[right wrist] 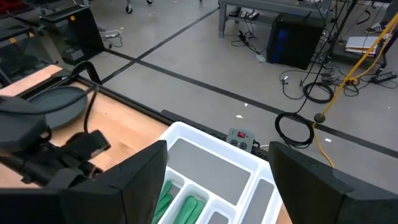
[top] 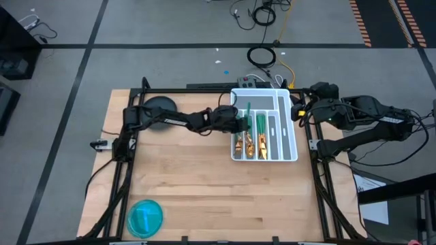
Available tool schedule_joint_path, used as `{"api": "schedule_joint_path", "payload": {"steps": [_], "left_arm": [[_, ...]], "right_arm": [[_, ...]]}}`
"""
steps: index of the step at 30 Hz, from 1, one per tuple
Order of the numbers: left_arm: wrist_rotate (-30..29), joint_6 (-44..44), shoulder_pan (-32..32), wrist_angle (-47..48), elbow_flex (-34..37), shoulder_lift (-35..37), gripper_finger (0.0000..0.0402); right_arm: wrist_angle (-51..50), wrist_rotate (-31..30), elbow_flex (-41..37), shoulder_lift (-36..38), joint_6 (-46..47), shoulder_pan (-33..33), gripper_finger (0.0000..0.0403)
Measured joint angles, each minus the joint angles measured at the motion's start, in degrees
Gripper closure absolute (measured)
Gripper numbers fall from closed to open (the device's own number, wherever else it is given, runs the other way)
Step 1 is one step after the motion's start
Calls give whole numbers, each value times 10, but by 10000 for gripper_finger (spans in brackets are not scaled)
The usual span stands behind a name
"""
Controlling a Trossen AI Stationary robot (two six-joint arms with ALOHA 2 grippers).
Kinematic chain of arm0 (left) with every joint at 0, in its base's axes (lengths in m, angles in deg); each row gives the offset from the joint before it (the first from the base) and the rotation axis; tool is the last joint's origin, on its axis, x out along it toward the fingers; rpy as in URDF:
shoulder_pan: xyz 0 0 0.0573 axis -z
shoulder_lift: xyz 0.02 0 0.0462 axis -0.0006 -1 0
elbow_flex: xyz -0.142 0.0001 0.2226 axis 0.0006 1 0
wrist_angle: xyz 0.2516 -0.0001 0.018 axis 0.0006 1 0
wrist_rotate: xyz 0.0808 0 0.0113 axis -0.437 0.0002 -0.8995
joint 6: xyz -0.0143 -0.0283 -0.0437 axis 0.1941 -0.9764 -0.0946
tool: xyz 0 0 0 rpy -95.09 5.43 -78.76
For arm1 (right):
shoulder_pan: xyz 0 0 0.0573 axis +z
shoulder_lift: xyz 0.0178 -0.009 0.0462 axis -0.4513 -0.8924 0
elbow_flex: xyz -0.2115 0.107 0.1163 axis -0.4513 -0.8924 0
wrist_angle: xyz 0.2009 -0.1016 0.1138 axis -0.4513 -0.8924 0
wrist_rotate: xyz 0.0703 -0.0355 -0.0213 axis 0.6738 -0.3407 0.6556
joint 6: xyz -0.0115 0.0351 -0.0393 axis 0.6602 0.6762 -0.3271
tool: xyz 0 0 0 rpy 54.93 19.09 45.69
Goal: Sort silverware
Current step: Put the green spoon into the white silverware organizer
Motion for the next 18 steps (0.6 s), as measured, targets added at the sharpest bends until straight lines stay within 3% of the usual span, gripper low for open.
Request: {"api": "schedule_joint_path", "payload": {"steps": [7, 18], "left_arm": [[-55, 14, 0, 206, -91, 1, 401], [-89, -36, 29, 241, -102, 1, 401]], "right_arm": [[-6, 0, 0, 0, 1, 0, 129], [-7, 0, 0, 0, 1, 0, 129]]}}
